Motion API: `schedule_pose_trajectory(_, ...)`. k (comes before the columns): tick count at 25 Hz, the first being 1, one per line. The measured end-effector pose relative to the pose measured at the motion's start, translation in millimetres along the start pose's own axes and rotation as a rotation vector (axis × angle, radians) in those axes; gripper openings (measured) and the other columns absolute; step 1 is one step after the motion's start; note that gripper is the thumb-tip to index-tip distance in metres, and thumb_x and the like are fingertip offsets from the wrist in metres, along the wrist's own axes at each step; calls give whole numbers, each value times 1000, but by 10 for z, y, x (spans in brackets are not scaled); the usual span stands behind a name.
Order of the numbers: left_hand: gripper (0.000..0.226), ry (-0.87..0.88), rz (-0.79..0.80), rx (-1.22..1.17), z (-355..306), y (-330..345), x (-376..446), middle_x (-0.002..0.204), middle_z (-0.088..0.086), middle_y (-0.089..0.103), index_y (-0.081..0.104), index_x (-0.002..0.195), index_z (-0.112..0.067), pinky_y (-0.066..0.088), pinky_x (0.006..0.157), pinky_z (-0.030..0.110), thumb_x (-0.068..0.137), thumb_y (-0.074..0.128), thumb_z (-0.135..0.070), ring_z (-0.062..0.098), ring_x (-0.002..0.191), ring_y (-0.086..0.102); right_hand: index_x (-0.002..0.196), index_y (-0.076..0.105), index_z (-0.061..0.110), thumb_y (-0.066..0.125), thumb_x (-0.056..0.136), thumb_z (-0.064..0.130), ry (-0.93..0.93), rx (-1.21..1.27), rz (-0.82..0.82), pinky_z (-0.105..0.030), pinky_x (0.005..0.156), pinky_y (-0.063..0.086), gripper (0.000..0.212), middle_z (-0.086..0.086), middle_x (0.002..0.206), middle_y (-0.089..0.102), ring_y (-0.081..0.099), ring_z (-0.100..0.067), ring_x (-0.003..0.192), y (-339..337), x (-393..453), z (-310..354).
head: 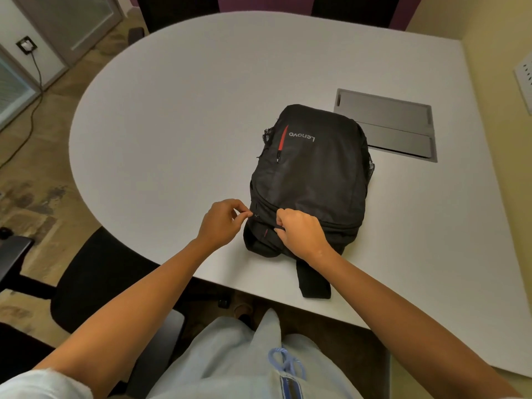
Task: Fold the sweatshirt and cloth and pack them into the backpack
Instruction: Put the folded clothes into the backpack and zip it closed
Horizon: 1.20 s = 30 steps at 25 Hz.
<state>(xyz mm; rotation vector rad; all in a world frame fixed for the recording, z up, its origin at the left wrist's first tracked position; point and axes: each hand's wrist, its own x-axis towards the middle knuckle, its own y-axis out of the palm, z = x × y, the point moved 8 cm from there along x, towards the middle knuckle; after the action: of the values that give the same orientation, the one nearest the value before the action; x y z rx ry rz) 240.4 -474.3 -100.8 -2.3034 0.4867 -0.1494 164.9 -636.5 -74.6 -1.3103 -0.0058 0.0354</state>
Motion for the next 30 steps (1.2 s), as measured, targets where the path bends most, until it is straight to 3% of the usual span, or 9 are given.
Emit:
schedule_pose_trajectory(5,18,-2,-48,116,104,-51,232,96,-4,72,73,98,-19,47,65,23,95,65,-35,11,73,61,94,59,16,65,94,30,14,44,14,-27,67,52,15,0,88,64,62,-17,76,-30,-56,-53)
schedule_pose_trajectory(11,21,-39,-70,184,191,-52,597,103,3,73,72,104,-15,49,72,27,97,64,-32,16,81,62,89,60,18,65,93,29,7,72,25,-26,68,53,13,3,82,62,58,-14,72,-75,-33,-107)
schedule_pose_trajectory(20,24,-24,5,349,215,40,1298,109,11,72,70,113,-10,55,80,37,98,62,-28,29,92,69,83,62,20,69,88,26,-20,203,78,-23,66,52,10,6,77,63,56,-10,66,-162,-58,-259)
schedule_pose_trajectory(30,24,-19,102,568,213,259,1893,107,15,72,71,115,-8,47,73,34,98,62,-22,35,91,69,75,62,21,72,83,25,-53,283,150,-24,63,53,13,9,71,62,55,-10,62,-114,16,-312)
